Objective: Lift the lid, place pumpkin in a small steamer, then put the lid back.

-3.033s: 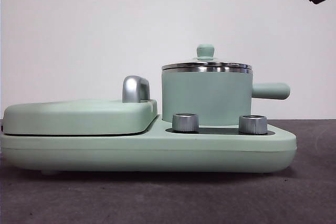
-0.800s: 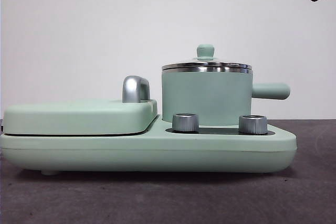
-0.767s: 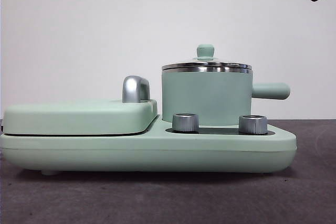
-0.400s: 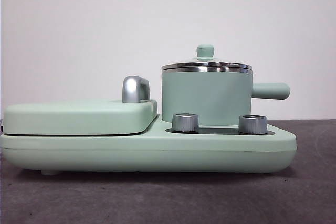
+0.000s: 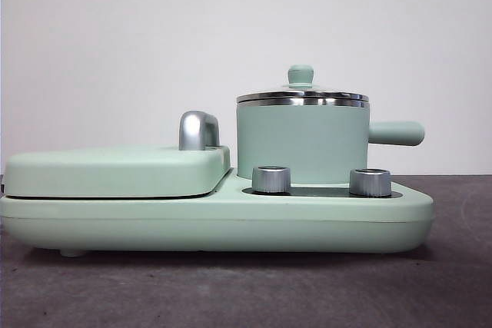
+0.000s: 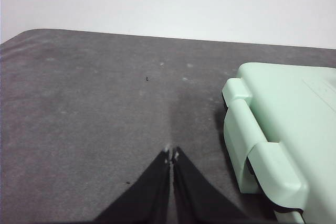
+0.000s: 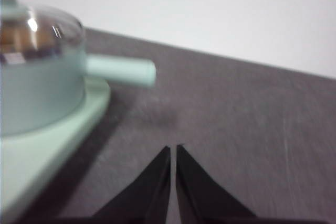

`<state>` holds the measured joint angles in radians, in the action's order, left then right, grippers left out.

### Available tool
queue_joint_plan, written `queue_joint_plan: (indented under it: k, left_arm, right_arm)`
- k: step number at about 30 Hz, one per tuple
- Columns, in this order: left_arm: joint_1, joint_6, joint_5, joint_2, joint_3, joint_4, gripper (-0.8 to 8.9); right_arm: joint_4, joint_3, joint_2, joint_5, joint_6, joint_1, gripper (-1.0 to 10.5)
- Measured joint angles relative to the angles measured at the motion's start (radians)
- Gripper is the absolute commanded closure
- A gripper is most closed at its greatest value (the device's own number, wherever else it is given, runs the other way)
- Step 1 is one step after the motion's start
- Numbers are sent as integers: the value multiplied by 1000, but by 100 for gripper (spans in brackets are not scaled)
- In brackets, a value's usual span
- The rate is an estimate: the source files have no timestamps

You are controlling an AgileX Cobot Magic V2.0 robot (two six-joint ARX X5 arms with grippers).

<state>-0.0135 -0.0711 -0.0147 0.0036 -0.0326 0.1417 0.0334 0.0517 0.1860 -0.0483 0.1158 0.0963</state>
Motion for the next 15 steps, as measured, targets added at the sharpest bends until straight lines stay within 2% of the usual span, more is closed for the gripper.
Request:
queue_joint_plan:
  k: [8, 15]
  left_arm:
    - [0, 0, 0, 0, 0, 1, 806]
    - [0, 0, 0, 0, 0, 1, 806]
  right_arm:
    - [-40, -35, -184, 29, 15, -71, 930]
    - [-33, -35, -183, 48, 18, -106, 930]
